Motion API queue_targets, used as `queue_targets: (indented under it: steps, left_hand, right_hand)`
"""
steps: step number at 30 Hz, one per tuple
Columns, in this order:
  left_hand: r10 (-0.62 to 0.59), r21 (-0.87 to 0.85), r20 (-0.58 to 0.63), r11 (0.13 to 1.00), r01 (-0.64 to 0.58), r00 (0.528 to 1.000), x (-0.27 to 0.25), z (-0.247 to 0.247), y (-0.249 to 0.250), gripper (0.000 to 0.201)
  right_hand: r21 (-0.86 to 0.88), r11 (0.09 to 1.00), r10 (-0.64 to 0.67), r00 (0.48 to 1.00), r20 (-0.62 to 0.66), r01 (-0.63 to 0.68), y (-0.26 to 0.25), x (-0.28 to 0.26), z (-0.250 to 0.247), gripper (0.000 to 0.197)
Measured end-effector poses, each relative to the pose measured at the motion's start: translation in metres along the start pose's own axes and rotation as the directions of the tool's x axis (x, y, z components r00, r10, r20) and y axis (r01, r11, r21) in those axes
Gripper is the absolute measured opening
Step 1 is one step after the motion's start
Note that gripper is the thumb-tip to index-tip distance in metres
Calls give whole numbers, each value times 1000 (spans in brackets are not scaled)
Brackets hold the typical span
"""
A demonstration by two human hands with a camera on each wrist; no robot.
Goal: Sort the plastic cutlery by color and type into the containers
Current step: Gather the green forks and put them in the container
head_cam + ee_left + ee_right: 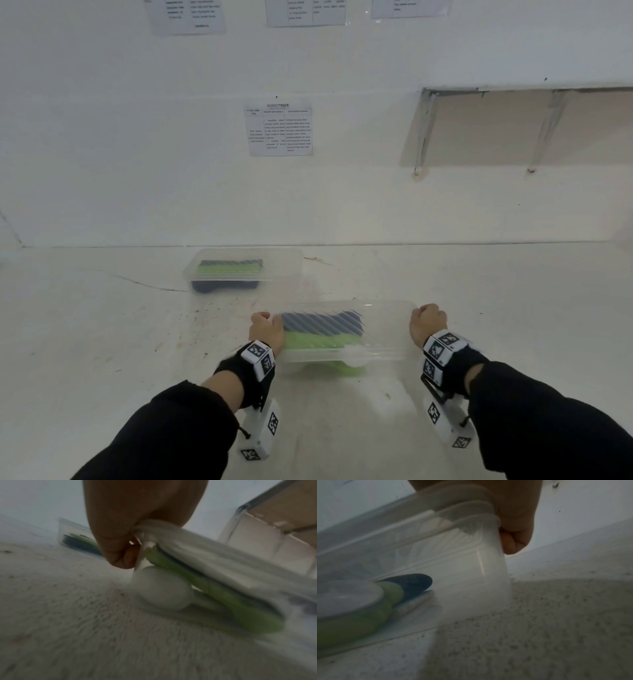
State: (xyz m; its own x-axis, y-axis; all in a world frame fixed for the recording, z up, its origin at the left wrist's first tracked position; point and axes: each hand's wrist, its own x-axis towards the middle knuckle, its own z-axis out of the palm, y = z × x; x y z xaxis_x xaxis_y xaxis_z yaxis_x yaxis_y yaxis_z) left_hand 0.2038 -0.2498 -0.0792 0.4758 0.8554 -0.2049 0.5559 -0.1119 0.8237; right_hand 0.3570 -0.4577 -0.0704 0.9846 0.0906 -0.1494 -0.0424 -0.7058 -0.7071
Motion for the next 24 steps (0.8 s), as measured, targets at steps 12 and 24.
queue_targets:
  steps: [12, 24]
  left_hand:
    - [113, 114, -33, 987, -109, 993, 1, 3, -6, 42]
    - [43, -21, -24, 999, -44, 999, 0, -3, -10, 45]
  right_hand:
    - [-69, 996, -50, 988, 145, 61, 7, 1, -10, 41]
    - [-146, 986, -68, 993, 93, 81, 11, 6, -15, 40]
